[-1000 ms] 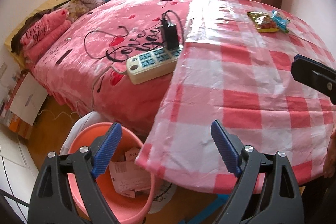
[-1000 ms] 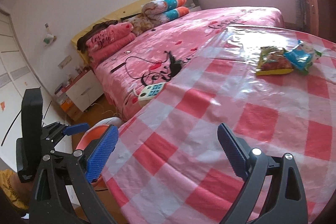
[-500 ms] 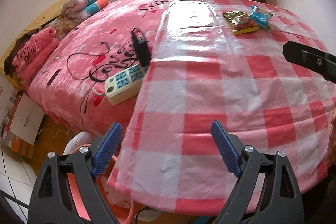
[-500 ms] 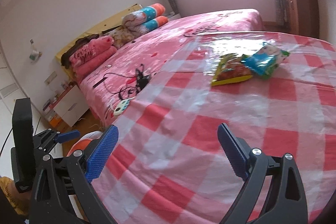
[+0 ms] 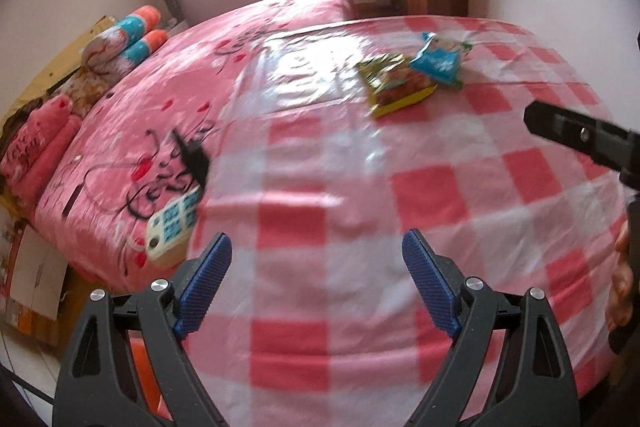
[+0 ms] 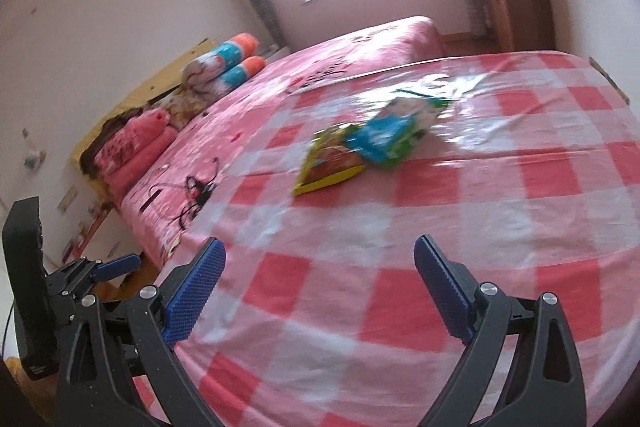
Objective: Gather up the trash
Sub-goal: 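Move both open tools back toward the snack bags on the table, then grasp the yellow snack bag with the left tool while the right tool approaches the blue snack bag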
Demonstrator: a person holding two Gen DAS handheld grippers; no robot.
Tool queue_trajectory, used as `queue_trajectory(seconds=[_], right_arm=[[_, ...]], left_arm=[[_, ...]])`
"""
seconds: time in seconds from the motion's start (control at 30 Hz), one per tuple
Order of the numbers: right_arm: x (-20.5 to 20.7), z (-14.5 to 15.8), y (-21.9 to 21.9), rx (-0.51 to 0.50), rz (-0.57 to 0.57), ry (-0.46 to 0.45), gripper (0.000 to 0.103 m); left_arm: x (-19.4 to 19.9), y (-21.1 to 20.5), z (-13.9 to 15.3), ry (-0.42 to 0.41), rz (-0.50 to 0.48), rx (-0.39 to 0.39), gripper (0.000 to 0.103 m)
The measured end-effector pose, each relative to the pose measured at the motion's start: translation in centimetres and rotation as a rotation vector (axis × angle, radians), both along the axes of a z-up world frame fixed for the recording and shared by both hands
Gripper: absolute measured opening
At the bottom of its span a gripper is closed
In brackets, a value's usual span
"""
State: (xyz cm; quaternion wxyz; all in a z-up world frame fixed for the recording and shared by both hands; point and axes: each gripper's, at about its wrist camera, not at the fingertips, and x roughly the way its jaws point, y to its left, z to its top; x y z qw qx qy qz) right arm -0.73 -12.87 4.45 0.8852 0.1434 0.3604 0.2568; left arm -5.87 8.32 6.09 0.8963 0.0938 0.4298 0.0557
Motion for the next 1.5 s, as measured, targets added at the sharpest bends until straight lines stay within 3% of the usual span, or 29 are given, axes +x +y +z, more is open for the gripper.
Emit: queue_trajectory(seconds=[0.23, 0.63, 0.87, 1.07, 1.27, 1.37, 1.5], right_arm=[[1.7, -0.9, -3.5, 0.038, -0.082, 0.053, 0.094], [2.7, -1.3, -6.4, 0.034, -0.151, 0.067, 0.094], [3.0, -1.6, -7.8, 0.068, -0.169, 0.086, 0.094], [3.1, -1.6, -8.8, 0.097, -0.180, 0.092, 0.094], [3.2, -1.7, -9.4, 0.112, -0.183, 0.100, 0.094], [3.3, -1.9, -9.6, 0.113, -0.187, 0.102, 0.094], [3.3, -2.1, -9.9, 0.118, -0.197, 0.113, 0.094]], left_arm=[[4.9, -3.1, 0.6, -0.011, -0.078, -0.016, 0.088], [14.0, -6.4, -0.6, 0.029, -0.062, -0.199, 0.088], [18.4, -6.2, -1.4, 0.008, 0.027, -0.311, 0.088], [21.9, -3.2, -2.5, -0.017, 0.198, -0.435, 0.088], [24.3, -2.6, -4.1, 0.028, 0.274, -0.406, 0.088], [24.4, -3.7, -4.2, 0.040, 0.241, -0.339, 0.088], [23.1, -5.1, -4.2, 0.066, 0.153, -0.322, 0.088]])
